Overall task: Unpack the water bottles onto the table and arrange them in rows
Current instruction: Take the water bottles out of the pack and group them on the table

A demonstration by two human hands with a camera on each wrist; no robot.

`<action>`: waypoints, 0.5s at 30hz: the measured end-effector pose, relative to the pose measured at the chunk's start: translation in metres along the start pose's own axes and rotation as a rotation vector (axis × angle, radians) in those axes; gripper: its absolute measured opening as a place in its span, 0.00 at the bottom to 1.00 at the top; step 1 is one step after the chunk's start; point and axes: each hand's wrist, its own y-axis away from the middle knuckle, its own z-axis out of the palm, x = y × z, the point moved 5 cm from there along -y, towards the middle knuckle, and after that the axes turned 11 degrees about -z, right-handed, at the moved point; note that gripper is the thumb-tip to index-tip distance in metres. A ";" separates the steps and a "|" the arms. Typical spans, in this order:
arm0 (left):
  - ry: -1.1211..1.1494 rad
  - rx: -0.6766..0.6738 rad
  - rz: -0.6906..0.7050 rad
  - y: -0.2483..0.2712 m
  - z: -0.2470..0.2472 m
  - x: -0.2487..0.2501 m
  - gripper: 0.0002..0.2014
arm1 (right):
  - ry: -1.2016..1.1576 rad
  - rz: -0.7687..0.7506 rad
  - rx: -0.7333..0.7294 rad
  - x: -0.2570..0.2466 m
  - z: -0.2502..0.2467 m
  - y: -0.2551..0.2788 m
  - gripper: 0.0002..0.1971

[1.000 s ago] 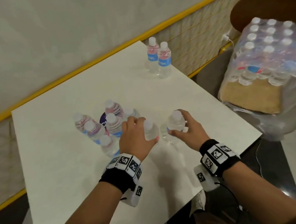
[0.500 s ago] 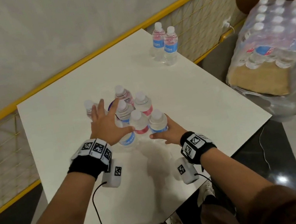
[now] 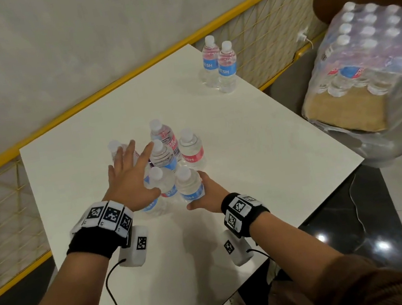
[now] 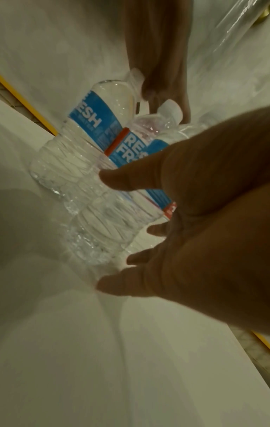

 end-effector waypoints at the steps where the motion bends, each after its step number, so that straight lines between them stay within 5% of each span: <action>1: 0.025 -0.011 0.021 0.004 -0.004 0.006 0.52 | 0.002 0.016 0.037 0.003 -0.005 0.001 0.56; 6: 0.270 0.082 0.050 -0.007 -0.031 0.042 0.41 | -0.061 0.010 0.133 -0.005 -0.038 0.003 0.68; 11: 0.100 -0.068 -0.115 -0.067 -0.045 0.061 0.39 | -0.153 0.065 -0.083 -0.022 -0.033 0.001 0.65; 15: -0.107 -0.159 -0.018 -0.085 -0.054 0.067 0.28 | -0.182 0.037 -0.122 -0.024 -0.024 0.004 0.62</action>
